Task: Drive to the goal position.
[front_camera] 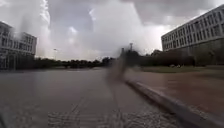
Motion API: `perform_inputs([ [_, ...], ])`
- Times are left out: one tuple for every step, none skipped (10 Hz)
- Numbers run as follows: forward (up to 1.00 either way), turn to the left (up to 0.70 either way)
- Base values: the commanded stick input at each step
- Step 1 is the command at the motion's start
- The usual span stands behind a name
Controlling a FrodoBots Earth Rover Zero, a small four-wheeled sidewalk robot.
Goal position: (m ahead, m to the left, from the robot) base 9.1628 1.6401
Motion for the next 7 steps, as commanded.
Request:
perform_inputs([
  [0.7,0.01],
  [0.7,0.03],
  [0.7,0.04],
  [0.7,0.06],
  [0.7,0.1],
  [0.7,0.23],
  [0.7,0.3],
])
